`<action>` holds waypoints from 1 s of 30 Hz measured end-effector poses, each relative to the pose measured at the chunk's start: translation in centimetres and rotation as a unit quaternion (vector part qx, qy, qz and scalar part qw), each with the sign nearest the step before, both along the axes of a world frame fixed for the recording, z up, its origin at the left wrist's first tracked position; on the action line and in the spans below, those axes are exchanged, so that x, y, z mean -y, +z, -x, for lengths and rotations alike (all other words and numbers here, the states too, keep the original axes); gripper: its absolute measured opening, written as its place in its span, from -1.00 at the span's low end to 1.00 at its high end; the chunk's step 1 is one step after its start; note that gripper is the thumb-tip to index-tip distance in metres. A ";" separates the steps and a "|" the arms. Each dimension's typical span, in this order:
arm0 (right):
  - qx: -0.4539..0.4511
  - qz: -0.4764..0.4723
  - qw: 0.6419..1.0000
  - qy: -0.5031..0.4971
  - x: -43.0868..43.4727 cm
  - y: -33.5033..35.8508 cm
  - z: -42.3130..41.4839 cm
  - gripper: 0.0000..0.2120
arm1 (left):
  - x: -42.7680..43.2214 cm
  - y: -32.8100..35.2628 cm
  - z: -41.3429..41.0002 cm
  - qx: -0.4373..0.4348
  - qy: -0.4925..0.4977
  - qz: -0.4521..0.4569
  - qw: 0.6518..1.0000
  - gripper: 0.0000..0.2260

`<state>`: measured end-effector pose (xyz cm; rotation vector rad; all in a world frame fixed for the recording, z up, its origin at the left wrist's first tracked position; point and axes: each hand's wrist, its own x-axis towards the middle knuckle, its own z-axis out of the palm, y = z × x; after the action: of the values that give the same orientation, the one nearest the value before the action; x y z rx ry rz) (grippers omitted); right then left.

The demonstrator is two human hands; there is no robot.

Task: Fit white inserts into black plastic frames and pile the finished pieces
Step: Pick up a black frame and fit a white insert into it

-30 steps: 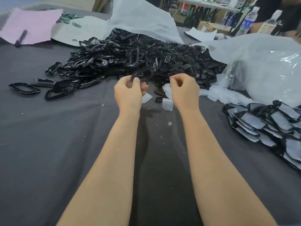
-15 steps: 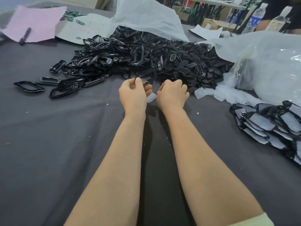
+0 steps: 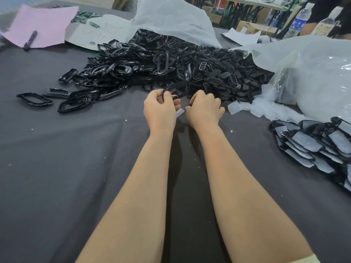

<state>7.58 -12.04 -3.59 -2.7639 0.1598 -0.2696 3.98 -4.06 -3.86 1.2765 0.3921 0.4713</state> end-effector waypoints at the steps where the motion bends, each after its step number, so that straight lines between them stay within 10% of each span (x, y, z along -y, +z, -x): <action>1: 0.028 -0.017 0.999 0.017 0.0 0.1 0.2 -0.82 | 0.0 0.0 0.0 0.000 -0.002 -0.011 1.000 -0.83; 6: 0.206 -0.353 0.910 0.068 1.3 2.0 1.1 -0.91 | 0.5 0.1 0.1 0.012 -0.014 -0.065 0.998 -0.90; 13: 0.068 -0.710 0.701 0.010 4.4 2.9 2.3 -0.86 | 0.9 0.3 0.2 0.015 -0.027 -0.068 0.997 -0.89; 22: 0.193 -0.458 0.864 0.081 3.3 1.1 3.6 -0.84 | 1.8 0.4 0.6 0.020 -0.077 -0.112 0.991 -0.89; 30: 0.211 -0.380 0.891 0.133 3.5 0.9 3.6 -0.84 | 1.9 0.5 0.7 0.020 -0.106 -0.165 0.980 -0.91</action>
<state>4.03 -15.54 -2.68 -1.8665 -0.1916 -0.5809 3.28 -6.00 -3.35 1.6081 0.1422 0.3895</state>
